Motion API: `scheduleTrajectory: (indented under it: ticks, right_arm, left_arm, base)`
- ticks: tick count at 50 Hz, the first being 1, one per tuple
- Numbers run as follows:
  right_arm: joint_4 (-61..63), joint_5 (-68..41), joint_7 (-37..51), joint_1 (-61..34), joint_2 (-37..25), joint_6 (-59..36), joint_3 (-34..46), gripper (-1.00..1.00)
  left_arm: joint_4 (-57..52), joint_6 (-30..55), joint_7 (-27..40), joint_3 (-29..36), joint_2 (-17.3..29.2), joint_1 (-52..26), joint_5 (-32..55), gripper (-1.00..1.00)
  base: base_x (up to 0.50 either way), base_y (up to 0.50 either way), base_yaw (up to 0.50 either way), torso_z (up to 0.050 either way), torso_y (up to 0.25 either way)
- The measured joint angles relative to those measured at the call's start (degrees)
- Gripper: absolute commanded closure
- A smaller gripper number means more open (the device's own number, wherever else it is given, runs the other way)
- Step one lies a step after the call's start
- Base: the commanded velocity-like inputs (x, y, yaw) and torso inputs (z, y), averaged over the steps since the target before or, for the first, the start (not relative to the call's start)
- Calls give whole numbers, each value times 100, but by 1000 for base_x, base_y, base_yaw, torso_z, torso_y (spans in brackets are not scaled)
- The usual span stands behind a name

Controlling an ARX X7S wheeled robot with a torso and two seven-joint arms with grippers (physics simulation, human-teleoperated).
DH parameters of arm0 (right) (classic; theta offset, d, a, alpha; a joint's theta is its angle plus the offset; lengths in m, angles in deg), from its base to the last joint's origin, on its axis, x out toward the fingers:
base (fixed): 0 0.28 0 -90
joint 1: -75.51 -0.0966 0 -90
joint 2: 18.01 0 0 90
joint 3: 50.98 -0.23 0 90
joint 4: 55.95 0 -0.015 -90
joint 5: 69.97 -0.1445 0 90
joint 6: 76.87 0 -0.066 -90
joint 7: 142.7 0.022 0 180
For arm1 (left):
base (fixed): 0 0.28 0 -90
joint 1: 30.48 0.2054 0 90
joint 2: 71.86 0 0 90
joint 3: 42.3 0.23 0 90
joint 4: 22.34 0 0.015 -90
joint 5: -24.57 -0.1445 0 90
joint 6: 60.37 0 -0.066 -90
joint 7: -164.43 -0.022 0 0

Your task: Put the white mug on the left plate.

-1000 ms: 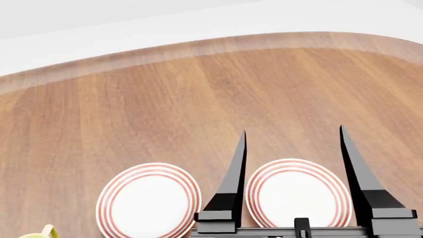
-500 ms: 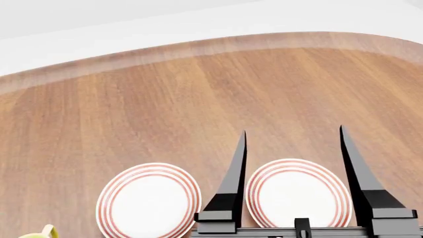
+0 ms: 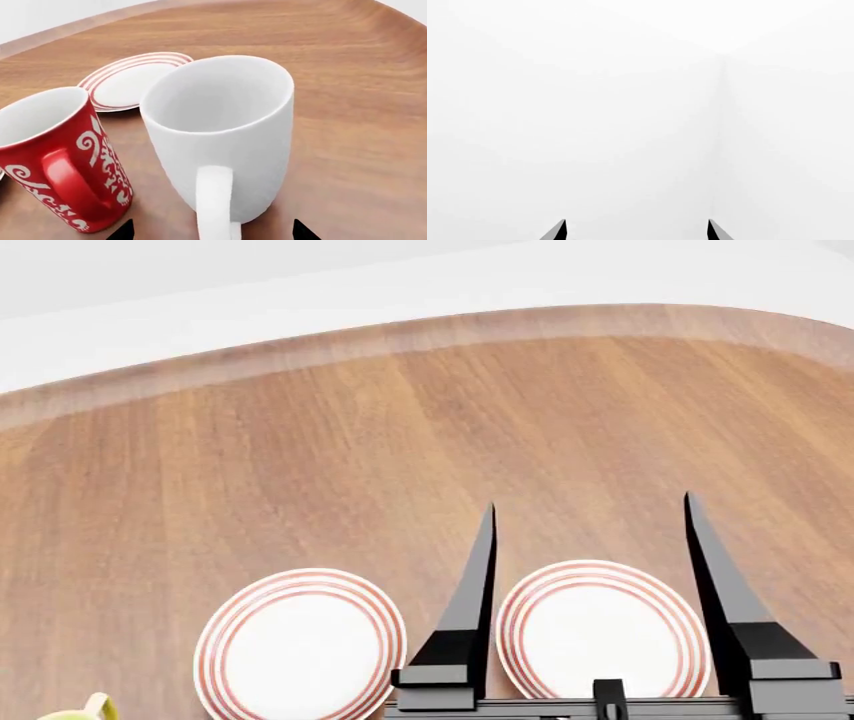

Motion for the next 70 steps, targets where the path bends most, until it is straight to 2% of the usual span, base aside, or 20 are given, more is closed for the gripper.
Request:
scheduleTrajectory:
  ticks: [17,18,45,70]
  right_arm:
    - [-6,-52,58,-9,-46,4,20,-100]
    - [-7,-54,62,-9,-49,4,23,-100]
    - [-47,-108,155,-53,-110,4,94,-100]
    - [-54,-174,229,-98,-157,-9,125,-100]
  left_arm:
    - [277,-62,68,44,-89,-170,120,-100]
    - [295,-71,73,50,-92,-177,126,100]
    - [234,-19,158,184,-24,-245,219,100]
    - [-1891,1204,-3,258,305,-305,207,100]
  base:
    - [0,0,0,0,0]
    - [0,0,0,0,0]
    - [0,0,0,0,0]
    - [0,0,0,0,0]
